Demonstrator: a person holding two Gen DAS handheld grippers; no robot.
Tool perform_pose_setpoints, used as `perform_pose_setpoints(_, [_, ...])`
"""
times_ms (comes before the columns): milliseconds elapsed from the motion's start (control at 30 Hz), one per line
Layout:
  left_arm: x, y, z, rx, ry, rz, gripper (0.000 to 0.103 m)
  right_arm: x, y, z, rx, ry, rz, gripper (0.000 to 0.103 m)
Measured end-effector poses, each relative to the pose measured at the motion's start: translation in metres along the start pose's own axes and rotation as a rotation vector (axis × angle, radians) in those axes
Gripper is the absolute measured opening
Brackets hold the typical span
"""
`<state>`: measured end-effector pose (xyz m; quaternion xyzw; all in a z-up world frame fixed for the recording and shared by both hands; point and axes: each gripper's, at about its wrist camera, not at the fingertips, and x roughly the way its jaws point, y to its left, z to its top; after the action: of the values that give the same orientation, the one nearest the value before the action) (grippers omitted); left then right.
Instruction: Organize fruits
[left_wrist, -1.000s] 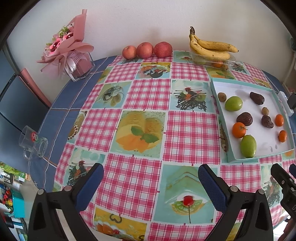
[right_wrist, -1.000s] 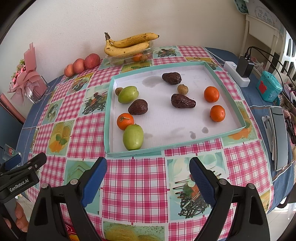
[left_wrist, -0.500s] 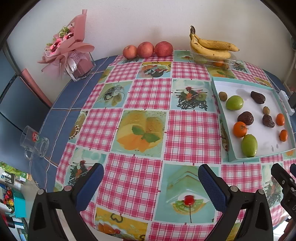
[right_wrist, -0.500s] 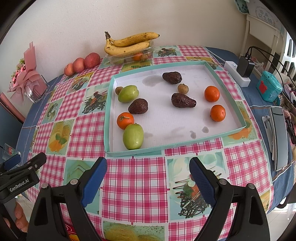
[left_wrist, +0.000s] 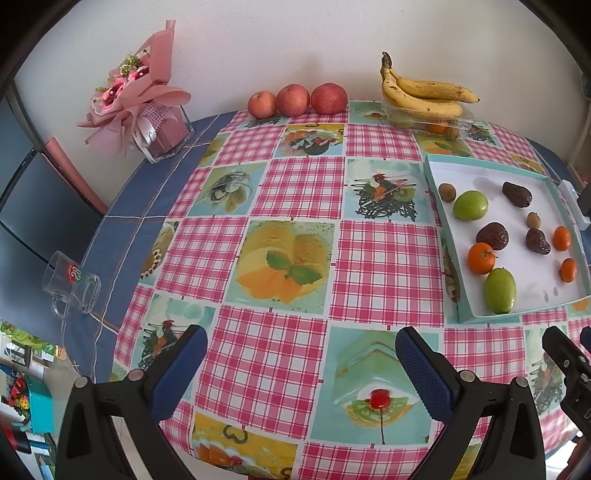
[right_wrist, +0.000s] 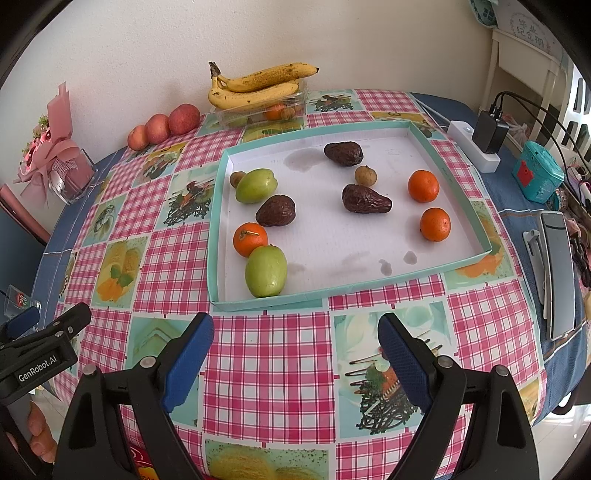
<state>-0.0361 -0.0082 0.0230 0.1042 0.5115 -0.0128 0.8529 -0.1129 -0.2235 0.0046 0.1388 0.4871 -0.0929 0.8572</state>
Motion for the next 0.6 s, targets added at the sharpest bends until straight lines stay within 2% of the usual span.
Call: perform_pose_setpoints(600, [0.0031,0.002,-0.0004,-0.011,0.019,0.015,0.103,0.0023,-0.0029,-0.0015,-0.011,0.009,-0.017,0.091])
